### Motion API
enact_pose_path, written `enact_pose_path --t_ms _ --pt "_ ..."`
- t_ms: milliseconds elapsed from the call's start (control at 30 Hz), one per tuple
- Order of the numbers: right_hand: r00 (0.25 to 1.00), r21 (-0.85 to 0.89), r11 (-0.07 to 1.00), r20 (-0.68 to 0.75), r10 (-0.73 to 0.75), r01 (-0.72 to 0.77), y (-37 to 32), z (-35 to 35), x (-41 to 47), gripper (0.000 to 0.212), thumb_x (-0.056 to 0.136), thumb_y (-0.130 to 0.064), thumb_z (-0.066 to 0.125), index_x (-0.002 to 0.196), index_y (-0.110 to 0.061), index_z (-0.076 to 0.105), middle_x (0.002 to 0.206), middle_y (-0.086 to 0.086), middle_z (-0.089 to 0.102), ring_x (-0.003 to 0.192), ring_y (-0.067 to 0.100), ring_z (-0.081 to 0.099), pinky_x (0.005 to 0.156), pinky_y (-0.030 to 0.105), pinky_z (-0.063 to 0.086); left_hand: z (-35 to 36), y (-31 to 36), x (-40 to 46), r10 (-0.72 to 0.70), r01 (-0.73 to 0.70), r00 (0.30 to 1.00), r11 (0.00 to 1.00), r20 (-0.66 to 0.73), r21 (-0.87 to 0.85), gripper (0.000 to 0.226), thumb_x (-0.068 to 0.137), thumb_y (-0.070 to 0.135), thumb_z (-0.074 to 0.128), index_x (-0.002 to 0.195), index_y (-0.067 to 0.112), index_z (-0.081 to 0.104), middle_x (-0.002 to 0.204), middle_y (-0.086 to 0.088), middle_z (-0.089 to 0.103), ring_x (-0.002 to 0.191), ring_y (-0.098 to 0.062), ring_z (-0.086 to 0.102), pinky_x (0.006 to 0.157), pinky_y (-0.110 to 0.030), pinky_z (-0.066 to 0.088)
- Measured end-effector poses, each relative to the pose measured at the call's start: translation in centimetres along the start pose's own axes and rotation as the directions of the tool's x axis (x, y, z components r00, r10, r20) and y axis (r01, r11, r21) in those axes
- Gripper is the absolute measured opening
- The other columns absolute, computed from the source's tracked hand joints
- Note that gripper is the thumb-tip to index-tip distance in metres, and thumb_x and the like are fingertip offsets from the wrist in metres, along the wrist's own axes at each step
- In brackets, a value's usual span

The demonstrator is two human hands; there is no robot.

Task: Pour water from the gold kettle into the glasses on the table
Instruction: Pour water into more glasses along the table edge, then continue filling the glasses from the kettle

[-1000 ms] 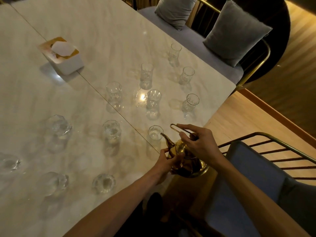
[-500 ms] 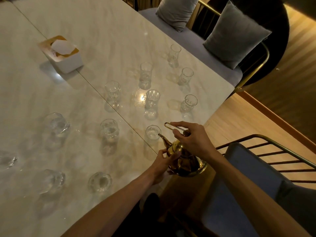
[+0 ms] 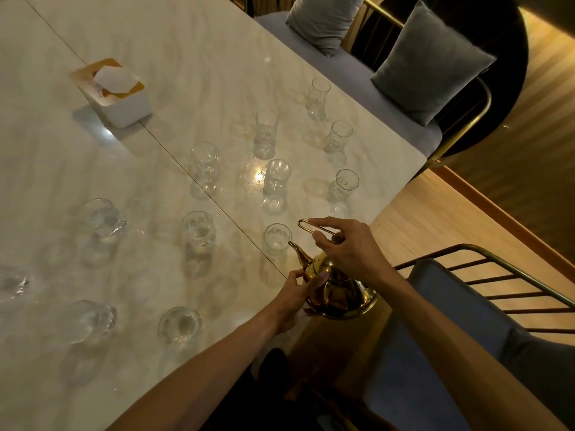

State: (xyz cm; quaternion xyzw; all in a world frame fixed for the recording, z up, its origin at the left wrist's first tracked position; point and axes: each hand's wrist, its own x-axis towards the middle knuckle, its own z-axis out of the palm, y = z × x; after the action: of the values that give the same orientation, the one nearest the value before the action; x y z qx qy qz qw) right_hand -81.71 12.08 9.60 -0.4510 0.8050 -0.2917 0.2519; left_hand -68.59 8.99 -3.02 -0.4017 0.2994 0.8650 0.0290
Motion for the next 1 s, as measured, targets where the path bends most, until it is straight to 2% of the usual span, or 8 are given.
enact_pose_path --t_ms 233,367,433,567,733,900,1000 --pt "1.0 -0.012 1.0 0.0 -0.005 0.005 -0.4 -0.3 -0.2 0.03 0.097 -0.025 0.064 0.127 -0.028 0.068 0.05 -0.034 0.055 0.043 0.001 0.052 0.05 0.007 0.038 0.4 0.2 -0.6 -0.004 0.004 1.0 1.0 -0.001 -0.003 0.072 0.087 0.034 0.075 0.143 0.022 0.032 0.118 -0.01 0.066 0.103 -0.027 0.067 0.074 -0.041 0.058" --pt "1.0 -0.014 1.0 -0.026 0.0 0.0 -0.4 -0.2 -0.2 0.029 0.096 -0.027 0.065 0.124 -0.03 0.07 0.045 -0.016 0.054 0.039 0.005 0.044 0.047 0.012 0.037 0.6 0.3 -1.1 0.016 -0.016 1.0 1.0 0.005 0.0 0.081 0.079 0.039 0.077 0.143 0.02 0.032 0.118 -0.011 0.067 0.103 -0.027 0.068 0.074 -0.041 0.06" --pt "1.0 -0.017 1.0 -0.028 0.005 -0.005 -0.5 -0.2 -0.2 0.028 0.095 -0.028 0.065 0.123 -0.031 0.07 0.044 -0.012 0.053 0.039 0.006 0.044 0.047 0.013 0.037 0.6 0.4 -1.3 0.019 -0.019 1.0 1.0 0.003 0.003 0.083 0.077 0.04 0.077 0.143 0.02 0.032 0.119 -0.012 0.066 0.104 -0.027 0.068 0.073 -0.04 0.06" --pt "1.0 -0.018 1.0 -0.017 0.0 0.0 -0.9 -0.3 -0.2 0.029 0.096 -0.026 0.064 0.125 -0.028 0.07 0.044 -0.026 0.053 0.04 0.003 0.048 0.048 0.009 0.037 0.6 0.6 -1.6 0.012 -0.012 1.0 1.0 -0.008 0.008 0.071 0.087 0.035 0.073 0.143 0.019 0.033 0.116 -0.01 0.067 0.102 -0.026 0.067 0.071 -0.038 0.059" --pt "1.0 -0.015 1.0 -0.021 0.001 -0.001 -1.2 -0.3 -0.3 0.029 0.096 -0.025 0.065 0.125 -0.027 0.07 0.046 -0.019 0.05 0.04 0.001 0.049 0.049 0.009 0.038 0.5 0.9 -1.9 0.01 -0.01 1.0 1.0 -0.003 0.014 0.067 0.09 0.033 0.071 0.143 0.019 0.032 0.114 -0.008 0.065 0.101 -0.024 0.066 0.069 -0.037 0.059" --pt "1.0 -0.012 1.0 -0.028 0.005 -0.005 -1.5 -0.3 -0.3 0.029 0.096 -0.022 0.065 0.125 -0.024 0.071 0.045 -0.022 0.045 0.04 -0.001 0.049 0.048 0.007 0.036 0.4 1.0 -2.1 0.019 -0.019 1.0 1.0 -0.005 0.021 0.067 0.09 0.033 0.071 0.143 0.018 0.033 0.113 -0.008 0.065 0.099 -0.024 0.066 0.07 -0.037 0.059" --pt "1.0 -0.027 1.0 -0.029 0.001 -0.002 -1.5 -0.2 -0.3 0.029 0.096 -0.024 0.065 0.125 -0.024 0.07 0.05 -0.024 0.05 0.042 0.0 0.051 0.049 0.008 0.037 0.4 1.0 -2.1 0.021 -0.021 1.0 0.999 -0.002 0.025 0.07 0.089 0.034 0.072 0.144 0.018 0.032 0.116 -0.009 0.065 0.101 -0.024 0.066 0.071 -0.038 0.059"
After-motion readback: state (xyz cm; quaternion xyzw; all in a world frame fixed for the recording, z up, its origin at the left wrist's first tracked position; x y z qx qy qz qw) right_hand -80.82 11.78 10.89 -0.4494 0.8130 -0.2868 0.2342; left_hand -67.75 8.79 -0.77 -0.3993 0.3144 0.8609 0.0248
